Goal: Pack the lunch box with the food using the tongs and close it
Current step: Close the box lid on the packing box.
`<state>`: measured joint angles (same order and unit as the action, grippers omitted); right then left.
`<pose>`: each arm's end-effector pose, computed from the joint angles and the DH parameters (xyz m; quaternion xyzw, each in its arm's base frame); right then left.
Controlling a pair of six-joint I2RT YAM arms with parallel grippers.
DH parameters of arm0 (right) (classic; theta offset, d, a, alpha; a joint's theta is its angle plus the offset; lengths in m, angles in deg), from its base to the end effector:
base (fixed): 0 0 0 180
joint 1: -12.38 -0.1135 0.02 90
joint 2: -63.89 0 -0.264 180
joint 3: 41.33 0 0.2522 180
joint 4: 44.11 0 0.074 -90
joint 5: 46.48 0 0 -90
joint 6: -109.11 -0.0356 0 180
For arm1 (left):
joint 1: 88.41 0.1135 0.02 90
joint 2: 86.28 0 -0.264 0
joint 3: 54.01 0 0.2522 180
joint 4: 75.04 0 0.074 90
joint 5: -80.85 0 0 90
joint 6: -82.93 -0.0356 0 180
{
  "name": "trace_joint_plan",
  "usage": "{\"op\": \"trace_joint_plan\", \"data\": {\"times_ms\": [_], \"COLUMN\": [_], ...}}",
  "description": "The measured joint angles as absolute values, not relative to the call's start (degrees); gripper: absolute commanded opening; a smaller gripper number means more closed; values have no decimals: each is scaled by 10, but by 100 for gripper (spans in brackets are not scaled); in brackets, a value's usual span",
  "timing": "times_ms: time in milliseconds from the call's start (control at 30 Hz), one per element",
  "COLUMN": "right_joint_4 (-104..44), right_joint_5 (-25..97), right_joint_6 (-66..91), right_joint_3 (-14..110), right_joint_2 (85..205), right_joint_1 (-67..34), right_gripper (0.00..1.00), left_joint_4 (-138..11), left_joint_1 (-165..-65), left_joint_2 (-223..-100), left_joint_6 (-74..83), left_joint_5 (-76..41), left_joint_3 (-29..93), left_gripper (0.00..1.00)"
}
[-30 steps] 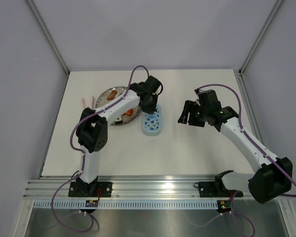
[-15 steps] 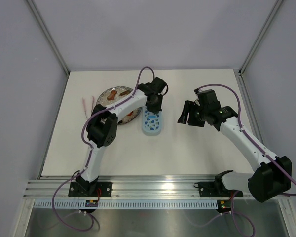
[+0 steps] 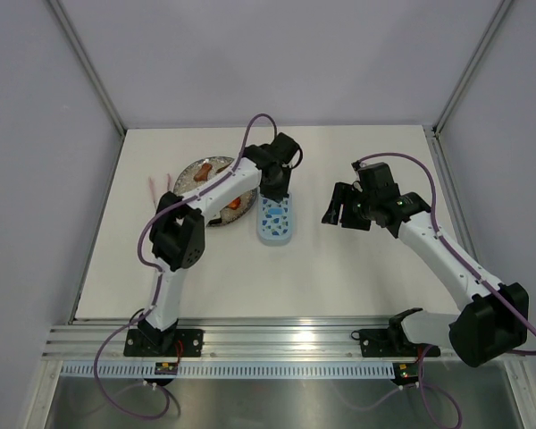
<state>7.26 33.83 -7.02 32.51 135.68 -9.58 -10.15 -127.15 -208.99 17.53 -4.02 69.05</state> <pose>0.2395 0.1030 0.2906 0.0047 0.9347 0.2134 0.2840 0.3623 -0.2866 0.2383 0.1101 0.9682 -0.0784 0.2103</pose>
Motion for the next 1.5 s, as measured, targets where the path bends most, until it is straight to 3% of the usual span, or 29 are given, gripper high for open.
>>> {"op": "trace_joint_plan", "data": {"times_ms": [367, 667, 767, 800, 833, 933, 1167, 1500], "right_joint_4": [73, 80, 73, 69, 62, 39, 21, 21], "right_joint_5": [338, 374, 380, 381, 381, 373, 363, 364], "right_joint_6": [-72, -78, -77, -78, -77, -84, -98, -100], "right_joint_3": [318, 346, 387, 401, 412, 433, 471, 533], "right_joint_2": [1344, 1375, 1429, 1450, 1470, 1522, 1615, 1646], "right_joint_1": [-96, -163, -212, -227, -240, -266, -274, -274], "right_gripper": [68, 57, 38, 24, 17, 1, 0, 0], "left_joint_4": [-104, -117, -120, -124, -126, -136, -164, -189], "left_joint_1": [-1253, -1223, -1215, -1213, -1211, -1202, -1183, -1178], "left_joint_2": [-2046, -2046, -2046, -2045, -2044, -2039, -2032, -2031], "left_joint_6": [171, 174, 174, 174, 174, 174, 176, 183], "left_joint_5": [-23, -27, -27, -28, -29, -42, -92, -134], "left_joint_3": [704, 637, 630, 627, 623, 606, 578, 577], "left_gripper": [0, 0, 0, 0, 0, 0, 0, 0]}}
